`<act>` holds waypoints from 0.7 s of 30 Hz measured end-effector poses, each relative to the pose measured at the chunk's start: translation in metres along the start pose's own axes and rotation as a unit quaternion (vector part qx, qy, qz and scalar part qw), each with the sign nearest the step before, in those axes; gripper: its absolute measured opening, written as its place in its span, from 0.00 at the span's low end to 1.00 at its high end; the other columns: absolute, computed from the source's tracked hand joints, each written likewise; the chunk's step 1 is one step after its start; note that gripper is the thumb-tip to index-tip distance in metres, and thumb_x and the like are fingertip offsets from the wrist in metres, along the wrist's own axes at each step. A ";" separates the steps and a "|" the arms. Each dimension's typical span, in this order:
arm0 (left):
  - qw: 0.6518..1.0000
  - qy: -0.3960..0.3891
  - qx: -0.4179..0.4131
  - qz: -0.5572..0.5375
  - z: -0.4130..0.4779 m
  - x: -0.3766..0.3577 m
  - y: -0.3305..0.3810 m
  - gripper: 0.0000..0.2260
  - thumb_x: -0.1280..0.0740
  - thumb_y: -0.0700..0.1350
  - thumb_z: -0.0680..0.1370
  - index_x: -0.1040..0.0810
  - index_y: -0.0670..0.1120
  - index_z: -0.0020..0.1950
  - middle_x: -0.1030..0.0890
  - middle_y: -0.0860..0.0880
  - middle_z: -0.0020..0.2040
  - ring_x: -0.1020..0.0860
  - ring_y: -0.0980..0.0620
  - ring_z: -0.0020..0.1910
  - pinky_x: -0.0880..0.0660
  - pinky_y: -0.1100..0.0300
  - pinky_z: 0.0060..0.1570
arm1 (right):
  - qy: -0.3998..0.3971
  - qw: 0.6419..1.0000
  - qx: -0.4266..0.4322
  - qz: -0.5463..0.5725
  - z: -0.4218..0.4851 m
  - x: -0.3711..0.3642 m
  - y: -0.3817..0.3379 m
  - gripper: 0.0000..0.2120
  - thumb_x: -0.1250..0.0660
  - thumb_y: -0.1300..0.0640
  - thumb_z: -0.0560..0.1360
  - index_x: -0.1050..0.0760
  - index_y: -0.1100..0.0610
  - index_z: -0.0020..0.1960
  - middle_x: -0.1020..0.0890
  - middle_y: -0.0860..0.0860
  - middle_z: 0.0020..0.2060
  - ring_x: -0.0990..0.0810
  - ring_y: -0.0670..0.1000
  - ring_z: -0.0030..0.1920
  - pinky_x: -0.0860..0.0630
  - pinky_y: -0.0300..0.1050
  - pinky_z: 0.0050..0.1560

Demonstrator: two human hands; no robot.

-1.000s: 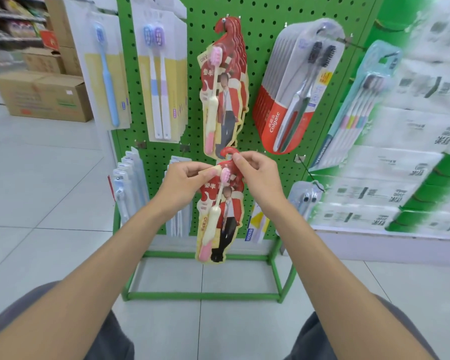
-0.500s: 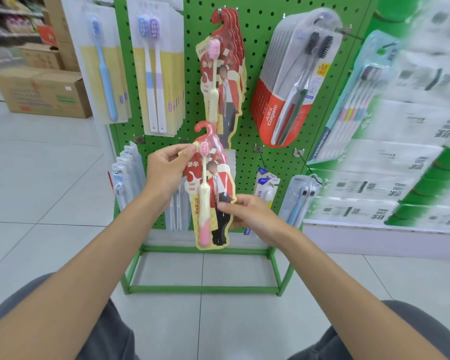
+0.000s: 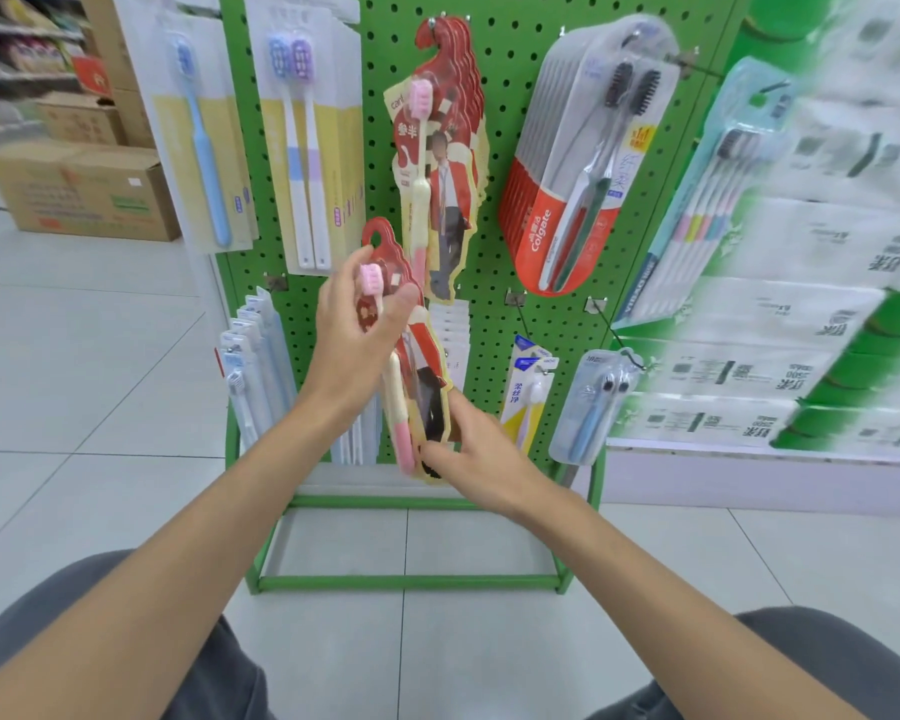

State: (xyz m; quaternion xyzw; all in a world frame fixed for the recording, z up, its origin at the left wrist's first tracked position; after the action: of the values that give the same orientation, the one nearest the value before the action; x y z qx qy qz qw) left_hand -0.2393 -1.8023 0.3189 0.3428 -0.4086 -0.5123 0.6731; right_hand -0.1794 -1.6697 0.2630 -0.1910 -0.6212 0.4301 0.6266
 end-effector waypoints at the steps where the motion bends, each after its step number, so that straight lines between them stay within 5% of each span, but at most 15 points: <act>1: 0.999 0.004 -0.018 0.027 -0.001 0.001 0.004 0.36 0.37 0.73 0.68 0.36 0.59 0.73 0.36 0.52 0.72 0.35 0.53 0.72 0.35 0.46 0.70 | 0.002 1.000 0.012 -0.024 0.000 0.000 -0.004 0.18 0.40 0.61 0.78 0.32 0.49 0.66 0.28 0.46 0.32 0.31 0.40 0.29 0.35 0.33 0.31; 2: 0.998 0.011 -0.034 0.050 -0.004 0.003 0.011 0.37 0.35 0.72 0.67 0.37 0.59 0.73 0.37 0.53 0.72 0.36 0.53 0.72 0.35 0.45 0.71 | -0.001 0.999 0.025 -0.043 -0.001 -0.002 -0.008 0.28 0.42 0.62 0.78 0.42 0.47 0.76 0.30 0.45 0.32 0.31 0.40 0.28 0.35 0.33 0.30; 4: 0.997 0.025 -0.045 0.053 -0.006 0.009 0.018 0.35 0.32 0.68 0.67 0.35 0.59 0.70 0.35 0.54 0.69 0.33 0.56 0.69 0.31 0.48 0.68 | -0.011 0.998 0.044 -0.049 -0.002 -0.003 -0.010 0.38 0.46 0.66 0.78 0.59 0.43 0.79 0.29 0.37 0.39 0.29 0.29 0.36 0.33 0.26 0.38; 6: 0.999 0.026 -0.027 -0.009 -0.007 0.010 0.019 0.30 0.32 0.61 0.69 0.33 0.57 0.69 0.29 0.54 0.63 0.26 0.58 0.60 0.25 0.53 0.59 | -0.013 0.998 0.053 -0.032 0.001 -0.005 -0.010 0.40 0.46 0.67 0.77 0.62 0.41 0.78 0.30 0.36 0.65 0.37 0.23 0.59 0.35 0.27 0.62; 8: 0.996 0.022 -0.020 -0.082 -0.008 0.008 0.022 0.25 0.32 0.50 0.75 0.32 0.54 0.72 0.23 0.57 0.57 0.21 0.58 0.52 0.21 0.59 0.47 | -0.008 0.999 0.047 -0.014 0.006 -0.007 -0.007 0.41 0.41 0.64 0.78 0.62 0.40 0.78 0.43 0.37 0.73 0.45 0.32 0.70 0.41 0.39 0.73; 12: 0.993 0.027 -0.024 -0.113 -0.009 0.007 0.024 0.19 0.40 0.39 0.82 0.27 0.63 0.63 0.17 0.63 0.46 0.19 0.54 0.42 0.23 0.54 0.40 | 0.003 0.997 -0.016 0.069 0.010 -0.012 0.007 0.56 0.25 0.52 0.72 0.69 0.39 0.76 0.33 0.39 0.72 0.30 0.42 0.68 0.32 0.47 0.71; 16: 0.990 0.023 0.005 -0.137 -0.005 0.008 0.014 0.19 0.42 0.37 0.83 0.26 0.62 0.61 0.16 0.60 0.49 0.18 0.58 0.48 0.21 0.62 0.45 | 0.002 0.991 -0.046 0.123 0.012 -0.009 0.017 0.61 0.22 0.55 0.69 0.72 0.38 0.75 0.23 0.36 0.60 0.20 0.42 0.58 0.24 0.46 0.63; 19: 0.988 0.032 0.045 -0.146 -0.002 0.008 0.000 0.18 0.40 0.37 0.83 0.26 0.55 0.68 0.17 0.56 0.56 0.19 0.56 0.56 0.21 0.58 0.55 | -0.002 0.988 -0.045 0.151 0.016 -0.007 0.018 0.53 0.24 0.61 0.70 0.58 0.42 0.78 0.18 0.43 0.54 0.17 0.42 0.51 0.21 0.37 0.51; 21: 0.986 0.020 0.060 -0.157 -0.001 0.006 -0.005 0.16 0.40 0.37 0.83 0.25 0.54 0.66 0.16 0.56 0.54 0.18 0.56 0.54 0.21 0.58 0.53 | 0.008 0.992 -0.037 0.124 0.020 -0.005 0.018 0.40 0.25 0.62 0.71 0.42 0.45 0.74 0.18 0.43 0.55 0.17 0.41 0.52 0.20 0.43 0.53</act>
State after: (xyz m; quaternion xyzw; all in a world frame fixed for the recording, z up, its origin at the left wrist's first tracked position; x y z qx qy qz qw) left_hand -0.2392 -1.8089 0.3152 0.4529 -0.3663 -0.5791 0.5703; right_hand -0.2028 -1.6694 0.2497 -0.2929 -0.6033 0.4795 0.5660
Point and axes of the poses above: each hand's wrist, its own z-axis towards the middle knuckle, its own x-axis out of the back of the hand, y = z × x, the point moved 8 cm from there along z, towards the middle knuckle
